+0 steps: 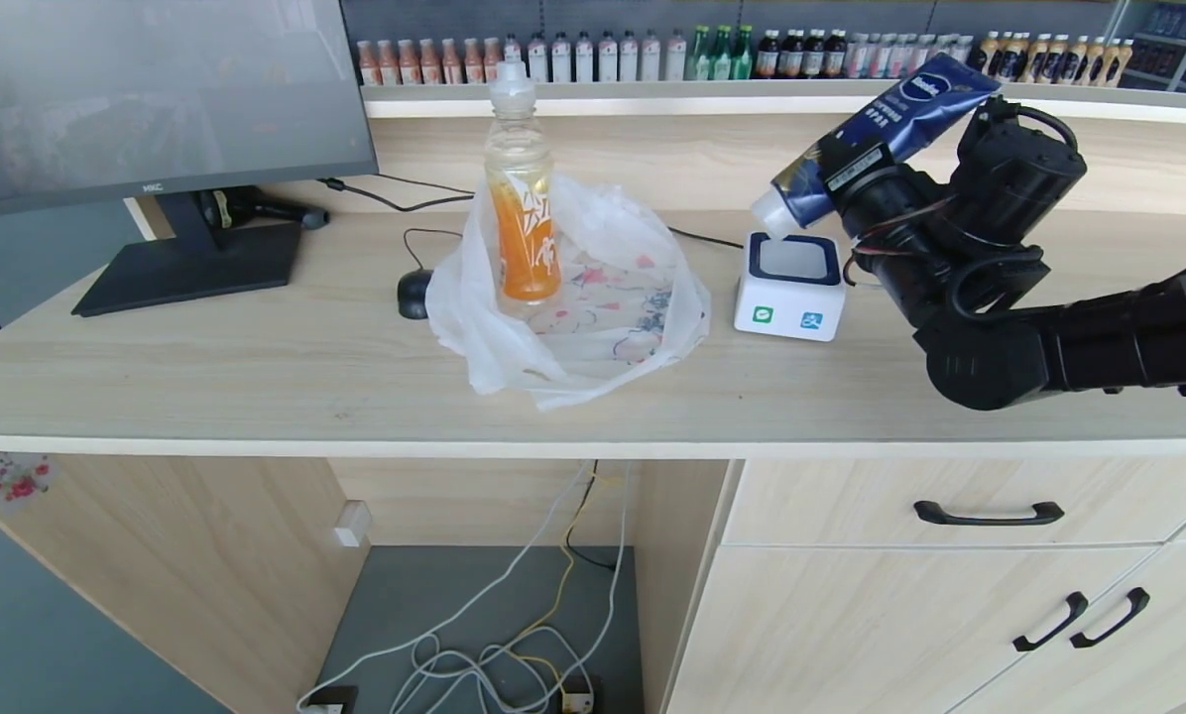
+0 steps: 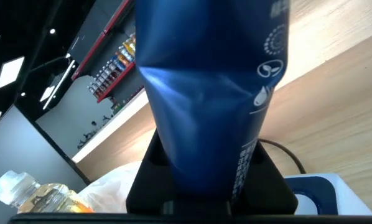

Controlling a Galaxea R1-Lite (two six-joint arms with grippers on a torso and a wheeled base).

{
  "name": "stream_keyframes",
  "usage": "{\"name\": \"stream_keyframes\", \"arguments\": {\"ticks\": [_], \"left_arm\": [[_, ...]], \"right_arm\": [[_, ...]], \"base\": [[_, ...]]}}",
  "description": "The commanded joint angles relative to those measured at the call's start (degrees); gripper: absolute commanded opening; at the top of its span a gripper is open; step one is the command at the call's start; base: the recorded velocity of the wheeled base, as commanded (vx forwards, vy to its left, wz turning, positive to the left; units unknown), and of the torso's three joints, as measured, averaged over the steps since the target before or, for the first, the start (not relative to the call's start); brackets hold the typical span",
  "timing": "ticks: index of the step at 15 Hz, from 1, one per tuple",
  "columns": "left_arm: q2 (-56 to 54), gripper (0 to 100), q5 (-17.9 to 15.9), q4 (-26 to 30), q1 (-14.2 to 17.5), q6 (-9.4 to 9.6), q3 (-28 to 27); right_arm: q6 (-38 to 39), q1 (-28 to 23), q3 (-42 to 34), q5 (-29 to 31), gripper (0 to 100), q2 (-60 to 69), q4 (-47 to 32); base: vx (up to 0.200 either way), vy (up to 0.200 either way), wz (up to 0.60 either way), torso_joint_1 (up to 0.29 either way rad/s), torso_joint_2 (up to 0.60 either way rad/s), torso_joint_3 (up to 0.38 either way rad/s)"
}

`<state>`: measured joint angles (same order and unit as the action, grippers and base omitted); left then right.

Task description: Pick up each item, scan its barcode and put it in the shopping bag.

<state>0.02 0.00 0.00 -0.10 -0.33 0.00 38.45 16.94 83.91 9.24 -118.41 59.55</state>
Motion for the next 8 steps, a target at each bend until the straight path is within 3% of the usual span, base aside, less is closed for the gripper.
{"name": "stream_keyframes", "arguments": {"ticks": [1,8], "left_arm": [[0.0,0,0.0,0.0,0.0,-0.02,0.0],[0.0,0,0.0,0.0,0.0,-0.02,0.0]], "right_arm": [[0.0,-0.1,-0.1,0.0,0,-0.2,0.0],[0.0,0.3,0.6,-0.5,0,-1.1,-0.7]], "base": [[0.000,0.000,0.00,0.000,0.00,0.000],[0.000,0.000,0.00,0.000,0.00,0.000]]}}
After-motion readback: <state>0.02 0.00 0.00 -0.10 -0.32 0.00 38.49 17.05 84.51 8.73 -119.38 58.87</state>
